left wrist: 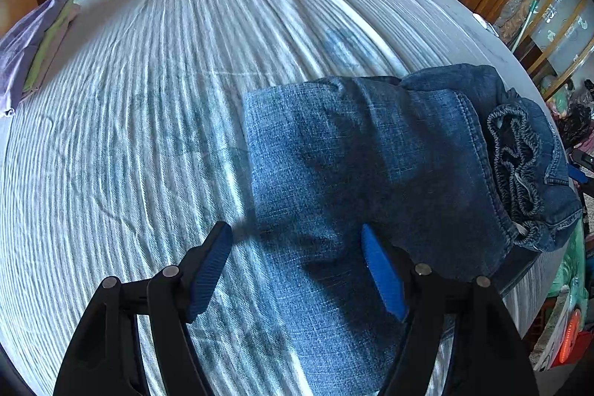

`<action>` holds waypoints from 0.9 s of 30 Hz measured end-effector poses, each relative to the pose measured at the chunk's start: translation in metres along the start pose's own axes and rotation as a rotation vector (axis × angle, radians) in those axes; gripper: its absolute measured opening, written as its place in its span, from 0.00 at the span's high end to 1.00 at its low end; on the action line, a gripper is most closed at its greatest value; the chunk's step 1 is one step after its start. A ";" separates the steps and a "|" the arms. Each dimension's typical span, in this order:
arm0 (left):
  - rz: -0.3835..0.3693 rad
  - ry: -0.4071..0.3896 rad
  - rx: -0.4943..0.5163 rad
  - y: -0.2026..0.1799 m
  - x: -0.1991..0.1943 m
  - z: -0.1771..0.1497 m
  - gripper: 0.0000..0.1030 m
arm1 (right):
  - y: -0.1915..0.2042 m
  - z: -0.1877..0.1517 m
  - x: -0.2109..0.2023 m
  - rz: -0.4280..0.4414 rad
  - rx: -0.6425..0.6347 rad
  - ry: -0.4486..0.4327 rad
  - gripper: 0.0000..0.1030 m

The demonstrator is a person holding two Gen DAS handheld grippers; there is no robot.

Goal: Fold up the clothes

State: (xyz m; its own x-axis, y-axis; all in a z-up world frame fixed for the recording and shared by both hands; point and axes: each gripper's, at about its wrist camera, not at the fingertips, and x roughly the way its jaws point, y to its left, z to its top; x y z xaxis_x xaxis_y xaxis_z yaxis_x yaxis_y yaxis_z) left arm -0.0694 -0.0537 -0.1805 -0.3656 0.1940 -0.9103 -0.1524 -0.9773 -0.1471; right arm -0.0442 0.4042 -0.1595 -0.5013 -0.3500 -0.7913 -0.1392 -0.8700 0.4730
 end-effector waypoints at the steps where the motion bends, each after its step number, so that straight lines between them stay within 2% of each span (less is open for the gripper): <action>1: 0.019 0.000 0.004 -0.003 0.001 0.000 0.29 | -0.001 0.002 0.008 0.032 0.002 0.020 0.39; 5: 0.053 0.003 -0.024 -0.007 -0.001 -0.001 0.29 | 0.007 -0.003 0.037 0.078 -0.030 0.120 0.38; 9: 0.064 -0.011 -0.046 -0.006 -0.010 -0.005 0.29 | 0.007 -0.015 0.052 0.073 -0.060 0.176 0.39; 10: 0.067 -0.013 -0.049 -0.006 -0.012 -0.006 0.29 | 0.009 -0.015 0.055 0.062 -0.065 0.184 0.53; 12: 0.066 -0.022 -0.056 -0.002 -0.018 -0.008 0.29 | 0.013 -0.016 0.060 0.042 -0.075 0.201 0.67; 14: 0.061 -0.039 -0.065 0.003 -0.026 -0.010 0.29 | 0.029 -0.014 0.046 0.075 -0.093 0.173 0.81; 17: 0.050 -0.075 -0.068 0.015 -0.043 -0.010 0.29 | 0.084 -0.013 0.007 0.177 -0.208 0.098 0.81; 20: 0.047 -0.119 -0.063 0.028 -0.063 -0.012 0.29 | 0.153 -0.020 -0.012 0.286 -0.337 0.075 0.81; 22: 0.045 -0.144 -0.066 0.037 -0.075 -0.013 0.29 | 0.191 -0.034 0.005 0.330 -0.384 0.113 0.79; 25: 0.043 -0.172 -0.076 0.050 -0.091 -0.017 0.29 | 0.248 -0.055 0.032 0.396 -0.453 0.171 0.71; 27: 0.046 -0.175 -0.080 0.053 -0.094 -0.016 0.29 | 0.273 -0.073 0.067 0.411 -0.458 0.270 0.68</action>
State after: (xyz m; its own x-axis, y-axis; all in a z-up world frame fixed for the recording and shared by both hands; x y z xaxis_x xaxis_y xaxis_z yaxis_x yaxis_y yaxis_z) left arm -0.0283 -0.1250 -0.1085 -0.5259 0.1542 -0.8365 -0.0606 -0.9877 -0.1439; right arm -0.0535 0.1180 -0.1115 -0.1971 -0.7070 -0.6792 0.4234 -0.6863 0.5914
